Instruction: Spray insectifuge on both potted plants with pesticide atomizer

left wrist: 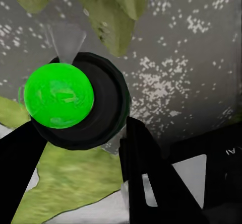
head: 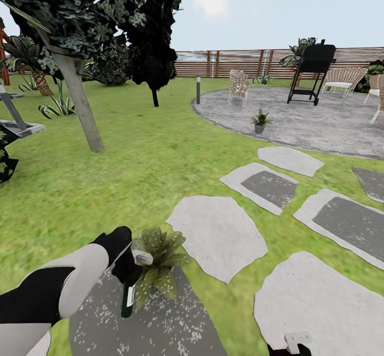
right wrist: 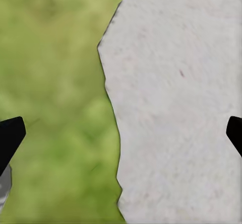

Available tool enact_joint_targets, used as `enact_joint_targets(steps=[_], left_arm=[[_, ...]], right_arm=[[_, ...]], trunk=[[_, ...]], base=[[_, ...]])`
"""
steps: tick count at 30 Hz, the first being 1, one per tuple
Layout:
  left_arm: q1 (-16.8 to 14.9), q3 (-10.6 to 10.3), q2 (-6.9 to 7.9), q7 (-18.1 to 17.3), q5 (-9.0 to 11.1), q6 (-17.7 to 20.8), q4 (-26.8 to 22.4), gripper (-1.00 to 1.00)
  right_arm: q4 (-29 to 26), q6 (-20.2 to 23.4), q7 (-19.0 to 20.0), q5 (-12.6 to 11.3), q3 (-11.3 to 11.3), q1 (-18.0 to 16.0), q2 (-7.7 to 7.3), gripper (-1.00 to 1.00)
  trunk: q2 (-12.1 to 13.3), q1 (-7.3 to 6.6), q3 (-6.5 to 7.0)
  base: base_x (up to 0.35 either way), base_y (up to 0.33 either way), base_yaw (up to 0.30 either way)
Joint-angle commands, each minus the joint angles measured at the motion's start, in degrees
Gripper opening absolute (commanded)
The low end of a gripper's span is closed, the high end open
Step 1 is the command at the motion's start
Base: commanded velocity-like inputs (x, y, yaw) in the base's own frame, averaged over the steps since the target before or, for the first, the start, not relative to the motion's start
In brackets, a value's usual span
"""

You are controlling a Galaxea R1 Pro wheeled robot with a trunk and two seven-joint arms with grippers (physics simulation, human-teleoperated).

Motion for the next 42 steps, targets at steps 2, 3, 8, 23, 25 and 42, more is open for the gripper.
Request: enact_joint_targets(steps=[2,3,8,23,25,42], left_arm=[[0.1,-0.1,0.31,-4.3,-1.0,0.1,-0.2,-1.0],[0.1,-1.0,1.26,-6.4,-1.8,-0.1,-0.2,-1.0],[0.1,-4.4,2.64,-11.4,-2.8,-0.2,-0.4,-1.0],[0.0,-7.2,2.23,-11.7,-3.1,-0.2,-1.0,-1.0],[0.0,-7.3,2.42,-11.7,-3.1,-0.2,-1.0,-1.0],[-0.1,-7.3,2.46,-11.6,-3.2,-0.2,-1.3,-1.0]], right_arm=[[0.0,-0.2,0.0,0.5,-0.1,-0.1,-0.06,1.0],[0.1,-0.2,0.0,0.5,-0.1,-0.1,-0.09,1.0],[0.0,-0.2,0.0,0.5,-0.1,-0.1,-0.1,1.0],[0.0,-0.2,0.0,0.5,-0.1,0.0,-0.1,1.0],[0.0,-0.2,0.0,0.5,-0.1,0.0,-0.1,1.0],[0.0,-0.2,0.0,0.5,-0.1,0.0,-0.02,1.0]], trunk=[[0.0,-0.01,-0.05],[0.0,-0.01,-0.05],[0.0,-0.01,-0.05],[0.0,-0.01,-0.05],[0.0,-0.01,-0.05],[0.0,-0.01,-0.05]], base=[[0.0,0.0,-0.003],[0.0,0.0,0.0],[0.0,0.0,0.0],[0.031,0.149,0.0],[0.003,0.005,0.0],[0.002,0.106,-0.128]])
